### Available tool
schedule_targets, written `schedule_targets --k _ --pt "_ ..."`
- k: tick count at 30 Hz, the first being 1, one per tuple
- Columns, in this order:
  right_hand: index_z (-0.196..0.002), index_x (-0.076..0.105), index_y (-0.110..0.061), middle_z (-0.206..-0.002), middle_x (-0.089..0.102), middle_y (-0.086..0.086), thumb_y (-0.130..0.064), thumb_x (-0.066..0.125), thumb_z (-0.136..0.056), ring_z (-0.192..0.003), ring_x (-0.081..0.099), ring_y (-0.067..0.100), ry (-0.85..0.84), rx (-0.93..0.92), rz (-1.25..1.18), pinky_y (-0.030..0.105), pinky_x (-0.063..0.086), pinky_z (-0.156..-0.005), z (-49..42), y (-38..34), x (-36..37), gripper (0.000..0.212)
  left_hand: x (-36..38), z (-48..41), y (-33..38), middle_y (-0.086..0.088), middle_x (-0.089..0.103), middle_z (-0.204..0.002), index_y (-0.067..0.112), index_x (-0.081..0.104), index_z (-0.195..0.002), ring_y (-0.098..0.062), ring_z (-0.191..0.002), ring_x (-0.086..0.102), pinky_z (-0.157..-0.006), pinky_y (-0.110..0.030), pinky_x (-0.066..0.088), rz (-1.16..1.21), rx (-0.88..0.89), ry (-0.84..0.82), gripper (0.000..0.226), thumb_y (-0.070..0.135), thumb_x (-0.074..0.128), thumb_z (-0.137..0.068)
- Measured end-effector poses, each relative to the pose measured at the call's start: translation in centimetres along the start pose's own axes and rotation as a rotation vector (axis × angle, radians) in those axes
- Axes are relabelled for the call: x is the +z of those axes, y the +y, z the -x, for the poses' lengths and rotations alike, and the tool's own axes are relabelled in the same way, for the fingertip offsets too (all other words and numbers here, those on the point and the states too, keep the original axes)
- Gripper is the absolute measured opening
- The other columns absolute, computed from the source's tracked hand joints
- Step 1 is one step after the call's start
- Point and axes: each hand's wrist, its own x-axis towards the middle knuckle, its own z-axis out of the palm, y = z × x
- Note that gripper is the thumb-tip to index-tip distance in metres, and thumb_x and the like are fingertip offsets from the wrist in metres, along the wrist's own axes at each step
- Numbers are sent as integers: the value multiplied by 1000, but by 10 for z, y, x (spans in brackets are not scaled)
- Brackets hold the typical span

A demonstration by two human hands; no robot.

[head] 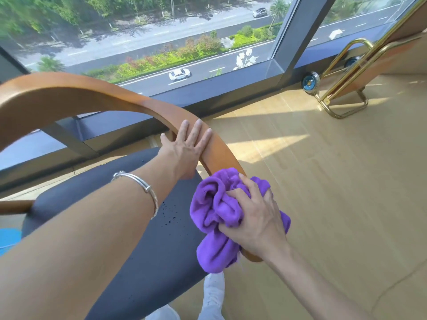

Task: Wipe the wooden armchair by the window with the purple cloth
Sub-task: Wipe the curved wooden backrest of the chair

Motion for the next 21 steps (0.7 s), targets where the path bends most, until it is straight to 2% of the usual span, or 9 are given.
schedule_targets --k 3,6,9,12,16,18,21 --pt "-107 55 -26 -146 39 -1 -59 59 -66 -117 44 37 -54 4 19 47 40 -96 -48 -14 -6 53 5 7 -3 -2 -26 -154 24 -23 -144 -30 -143 -14 -101 -63 28 31 29 -24 86 32 45 -92" --pt "-111 54 -23 -146 38 -1 -54 67 -70 -115 44 39 -49 -29 67 49 39 -96 -60 -22 -7 53 7 18 -2 0 -25 -154 23 -21 -146 -27 -143 -14 -102 -62 26 54 58 -27 83 30 43 -94" --pt "-108 56 -24 -151 35 0 -54 62 -69 -115 46 39 -31 -74 140 53 40 -95 -33 -18 -3 50 14 30 5 -3 -22 -155 18 -20 -145 -26 -144 -13 -108 -58 17 1 52 37 79 30 39 -95" --pt "-99 59 -23 -143 48 4 -60 53 -64 -106 54 42 28 -103 176 54 49 -84 -5 -14 1 52 14 52 17 -8 -20 -156 12 -19 -146 -26 -144 -13 -113 -52 7 -36 92 50 74 30 34 -96" --pt "-90 59 -21 -137 54 4 -58 56 -59 -101 58 42 45 -91 139 52 52 -76 28 -6 6 49 18 82 41 -7 -20 -155 11 -17 -146 -26 -143 -16 -115 -51 0 -60 165 49 68 28 29 -98" --pt "-88 60 -19 -137 54 5 -58 56 -57 -103 58 41 44 -75 125 50 50 -77 41 0 8 51 22 95 52 -5 -20 -155 11 -16 -147 -25 -143 -17 -115 -51 -1 -43 191 31 66 28 26 -98" --pt "-87 60 -17 -139 53 5 -58 54 -56 -111 56 39 43 -46 85 48 43 -86 57 5 14 51 30 108 66 -5 -19 -156 11 -14 -147 -25 -143 -17 -115 -52 -1 -1 185 38 65 27 26 -99"
